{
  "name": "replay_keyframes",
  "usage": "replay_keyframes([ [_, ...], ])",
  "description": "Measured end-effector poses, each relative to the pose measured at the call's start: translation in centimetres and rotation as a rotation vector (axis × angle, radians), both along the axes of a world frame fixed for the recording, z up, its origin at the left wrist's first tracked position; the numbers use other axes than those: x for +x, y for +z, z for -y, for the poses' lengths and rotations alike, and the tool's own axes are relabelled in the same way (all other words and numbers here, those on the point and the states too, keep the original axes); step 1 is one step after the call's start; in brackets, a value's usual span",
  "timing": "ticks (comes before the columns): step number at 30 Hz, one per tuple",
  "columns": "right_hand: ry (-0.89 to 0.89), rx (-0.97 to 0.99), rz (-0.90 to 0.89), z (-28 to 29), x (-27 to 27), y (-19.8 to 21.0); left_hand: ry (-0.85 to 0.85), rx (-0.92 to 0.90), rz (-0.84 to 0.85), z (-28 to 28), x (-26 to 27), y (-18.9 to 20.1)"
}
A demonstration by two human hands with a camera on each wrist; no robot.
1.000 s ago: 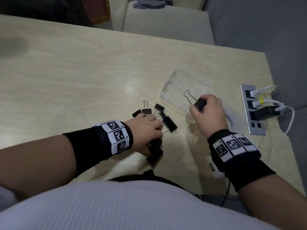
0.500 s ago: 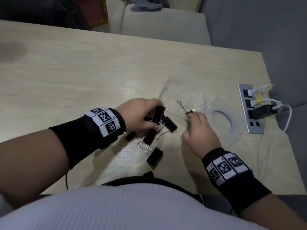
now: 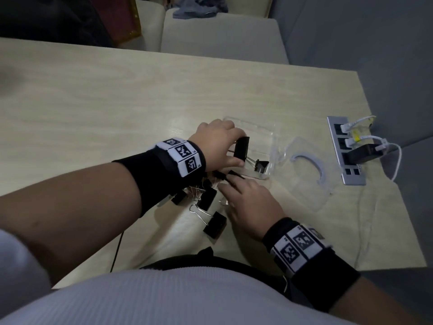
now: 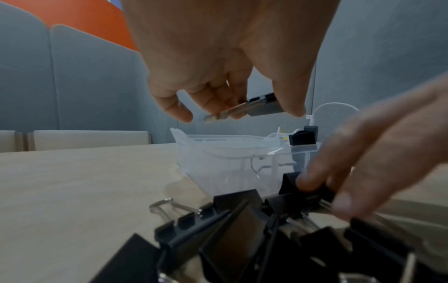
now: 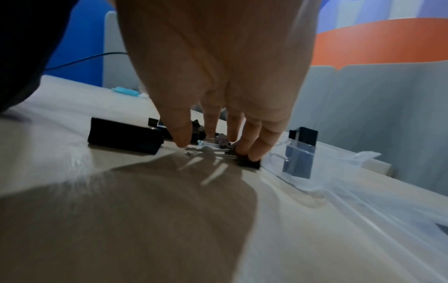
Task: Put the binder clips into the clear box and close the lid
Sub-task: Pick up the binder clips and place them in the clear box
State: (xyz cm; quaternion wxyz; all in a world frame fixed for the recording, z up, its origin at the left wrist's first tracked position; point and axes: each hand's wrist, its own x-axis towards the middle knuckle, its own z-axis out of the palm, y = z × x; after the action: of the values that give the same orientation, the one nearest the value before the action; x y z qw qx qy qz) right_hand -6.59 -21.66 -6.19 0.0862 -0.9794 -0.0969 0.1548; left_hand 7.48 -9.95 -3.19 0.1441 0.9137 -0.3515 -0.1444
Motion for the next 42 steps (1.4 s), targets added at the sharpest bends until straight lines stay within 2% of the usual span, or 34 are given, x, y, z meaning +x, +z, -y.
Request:
replay_keyframes([
  [3, 0.002, -0.071, 0.0, -0.1, 0.0, -0.7, 0.046, -0.158, -0.129, 0.1, 0.2, -0.5],
  [7, -0.041, -0.014, -0.039, 0.5, 0.2, -0.8, 0.116, -0.267, -0.259, -0.1, 0.1, -0.8],
  [10, -0.089, 0.051, 0.072, 0.9, 0.2, 0.0, 0.113, -0.319, -0.32, 0.0, -0.2, -1.2],
  [13, -0.28, 0.064, 0.296, 1.7, 0.5, 1.0, 0.098, -0.284, -0.223, 0.0, -0.2, -1.5],
  [15, -0.392, 0.035, 0.362, 2.4, 1.2, 1.8, 0.099, -0.265, -0.135, 0.1, -0.1, -1.5],
  [22, -0.342, -0.001, 0.08, 4.8, 4.2, 1.6, 0.112, -0.345, -0.25, 0.2, 0.3, -0.6],
  [30, -0.415, 0.04, 0.091, 5.8, 6.7, 2.0, 0.045, -0.378, -0.26, -0.6, 0.2, -1.1],
  [34, -0.365, -0.055, 0.123, 5.8, 6.9, 1.9, 0.084, -0.27, -0.153, -1.0, 0.2, -1.4],
  [38, -0.438, 0.021, 0.232, 5.6, 6.2, 1.8, 0.04, -0.112, -0.054, -1.4, -0.1, -2.9],
  [40, -0.374, 0.102, 0.278, 5.2, 5.5, 2.2, 0.012, -0.022, -0.018, -1.7, -0.2, -3.7],
  [42, -0.211, 0.187, 0.24, 4.6, 4.4, 2.6, 0.003, 0.042, 0.024, -2.0, -0.1, -4.1],
])
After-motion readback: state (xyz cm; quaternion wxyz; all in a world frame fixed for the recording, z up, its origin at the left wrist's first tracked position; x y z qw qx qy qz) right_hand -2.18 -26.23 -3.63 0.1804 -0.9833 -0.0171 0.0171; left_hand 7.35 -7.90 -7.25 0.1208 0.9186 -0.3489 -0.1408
